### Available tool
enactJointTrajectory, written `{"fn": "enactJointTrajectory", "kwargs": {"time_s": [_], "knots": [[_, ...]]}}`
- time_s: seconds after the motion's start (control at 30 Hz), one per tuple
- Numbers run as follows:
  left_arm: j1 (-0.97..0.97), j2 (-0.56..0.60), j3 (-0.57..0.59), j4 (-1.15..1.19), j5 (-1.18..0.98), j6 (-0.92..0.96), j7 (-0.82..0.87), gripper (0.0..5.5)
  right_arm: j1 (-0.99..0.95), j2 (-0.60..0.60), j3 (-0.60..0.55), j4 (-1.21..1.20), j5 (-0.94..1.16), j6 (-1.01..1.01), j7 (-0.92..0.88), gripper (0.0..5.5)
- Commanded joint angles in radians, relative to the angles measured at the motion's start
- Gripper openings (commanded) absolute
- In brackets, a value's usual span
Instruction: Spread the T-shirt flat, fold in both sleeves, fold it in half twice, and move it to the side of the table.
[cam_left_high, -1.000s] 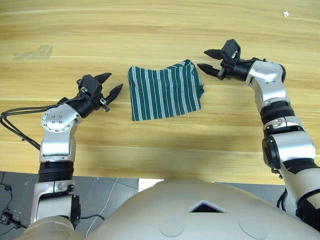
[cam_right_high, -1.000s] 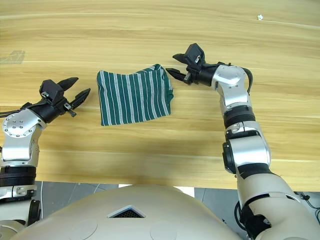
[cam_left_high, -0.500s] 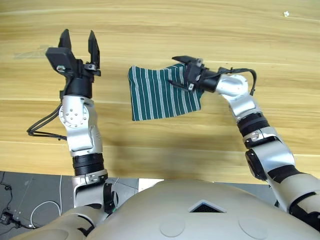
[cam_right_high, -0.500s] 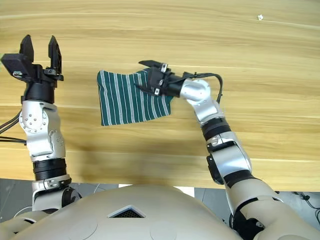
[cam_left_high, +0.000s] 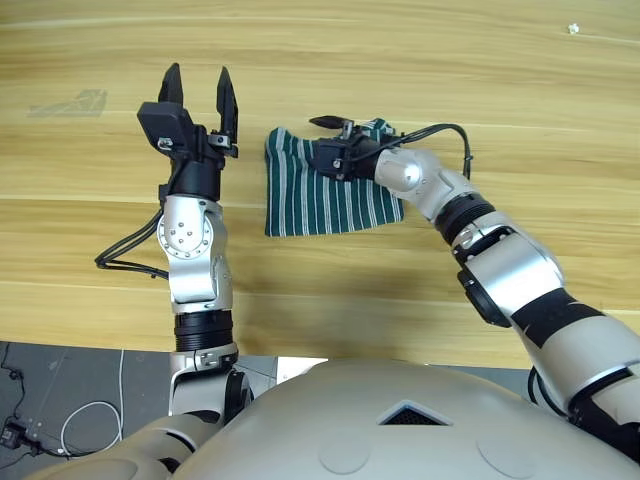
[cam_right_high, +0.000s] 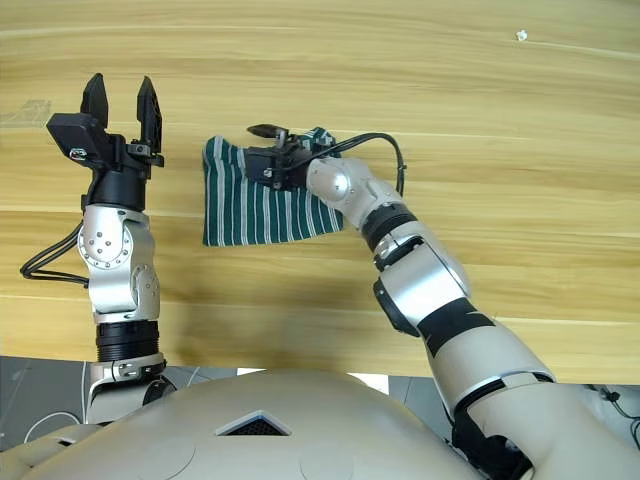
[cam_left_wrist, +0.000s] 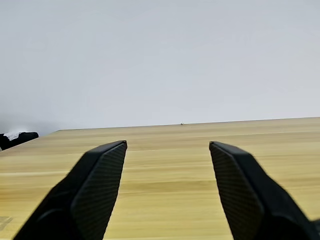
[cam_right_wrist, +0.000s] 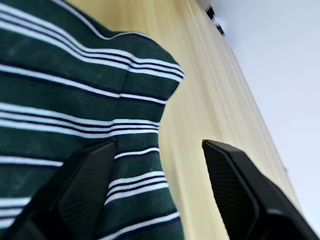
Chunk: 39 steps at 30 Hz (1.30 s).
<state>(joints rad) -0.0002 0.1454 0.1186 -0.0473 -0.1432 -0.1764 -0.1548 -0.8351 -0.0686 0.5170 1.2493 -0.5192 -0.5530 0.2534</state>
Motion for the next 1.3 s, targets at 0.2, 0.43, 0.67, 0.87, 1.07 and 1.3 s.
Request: {"fn": "enactJointTrajectory", "kwargs": {"time_s": [0.2,0.43,0.67,0.87,1.07,1.3], "knots": [[0.045,0.018,-0.006,-0.045,0.025,0.005,-0.014,3.07,0.083,-0.311,-0.056,0.048,0.008,0.042,0.005,3.18],[0.130,0.058,0.007,-0.121,0.039,0.012,-0.045,3.07,0.318,-0.557,-0.212,0.015,0.112,-0.014,-0.158,3.18],[0.164,0.022,-0.019,-0.204,0.011,0.028,-0.037,3.07,0.442,-0.631,-0.345,-0.031,0.198,0.056,-0.338,3.18],[0.173,-0.019,-0.079,-0.191,0.051,0.017,-0.018,3.07,0.438,-0.622,-0.380,-0.116,0.182,0.179,-0.492,3.18],[0.174,-0.033,-0.084,-0.186,0.062,0.017,0.000,3.07,0.450,-0.653,-0.433,-0.235,0.183,0.245,-0.590,3.18],[0.053,-0.082,-0.070,-0.183,0.076,0.010,0.078,3.07,0.504,-0.455,-0.518,-0.761,0.340,0.141,-0.579,3.18]]}}
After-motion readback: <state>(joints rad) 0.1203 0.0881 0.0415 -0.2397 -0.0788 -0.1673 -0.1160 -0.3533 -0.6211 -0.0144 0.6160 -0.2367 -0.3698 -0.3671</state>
